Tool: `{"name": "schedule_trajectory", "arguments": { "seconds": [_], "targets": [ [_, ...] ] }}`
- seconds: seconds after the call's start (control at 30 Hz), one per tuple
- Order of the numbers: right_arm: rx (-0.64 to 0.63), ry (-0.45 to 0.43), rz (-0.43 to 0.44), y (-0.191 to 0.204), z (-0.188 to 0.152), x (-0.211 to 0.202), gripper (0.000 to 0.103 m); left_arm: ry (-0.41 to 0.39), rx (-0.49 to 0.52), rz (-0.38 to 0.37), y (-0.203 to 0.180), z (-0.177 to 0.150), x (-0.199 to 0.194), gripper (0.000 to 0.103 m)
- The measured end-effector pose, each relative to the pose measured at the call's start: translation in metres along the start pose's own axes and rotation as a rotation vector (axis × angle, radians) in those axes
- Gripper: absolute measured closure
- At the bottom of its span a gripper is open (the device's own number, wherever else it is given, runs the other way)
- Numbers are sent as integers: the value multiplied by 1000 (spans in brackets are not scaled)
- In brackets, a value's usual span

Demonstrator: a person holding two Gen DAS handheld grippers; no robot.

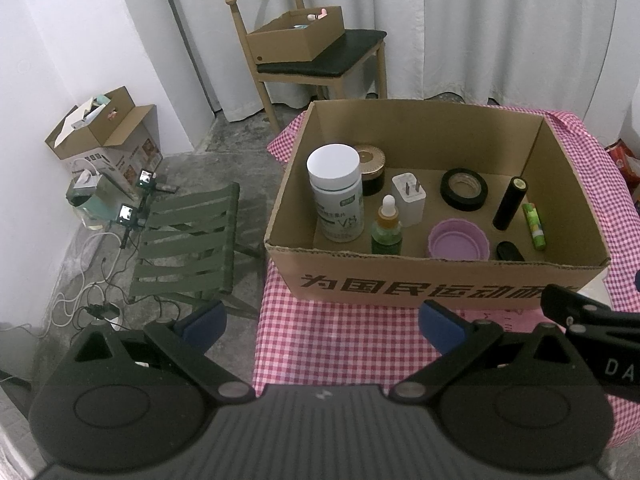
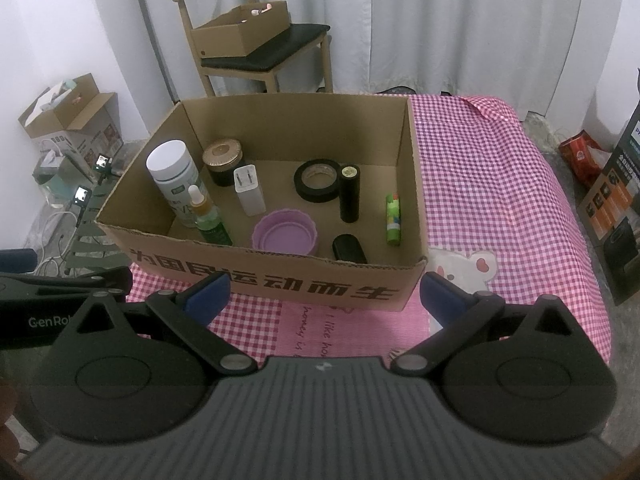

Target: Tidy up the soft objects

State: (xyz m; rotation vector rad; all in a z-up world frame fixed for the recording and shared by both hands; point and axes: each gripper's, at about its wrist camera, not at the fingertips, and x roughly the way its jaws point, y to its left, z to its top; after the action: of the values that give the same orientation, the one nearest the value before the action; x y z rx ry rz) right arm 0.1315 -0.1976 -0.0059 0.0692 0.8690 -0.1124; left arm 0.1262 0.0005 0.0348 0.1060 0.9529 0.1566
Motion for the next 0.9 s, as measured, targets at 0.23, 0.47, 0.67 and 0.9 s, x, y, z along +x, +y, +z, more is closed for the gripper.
{"name": "schedule_trajectory", "arguments": {
  "seconds": [0.23, 0.47, 0.67, 0.9],
  "targets": [
    [-3, -1, -1, 1, 1, -1, 1, -1, 0, 1, -1, 0, 0, 0],
    [-3, 0, -1, 1, 1, -1, 1, 0, 1, 1, -1, 0, 1, 0],
    [-3, -1, -1, 0, 1, -1, 1, -1, 1, 0, -1, 0, 1, 0],
    [-1, -1, 4, 1, 3, -3, 1, 1, 6, 4, 0, 0, 1, 0]
  ]
}}
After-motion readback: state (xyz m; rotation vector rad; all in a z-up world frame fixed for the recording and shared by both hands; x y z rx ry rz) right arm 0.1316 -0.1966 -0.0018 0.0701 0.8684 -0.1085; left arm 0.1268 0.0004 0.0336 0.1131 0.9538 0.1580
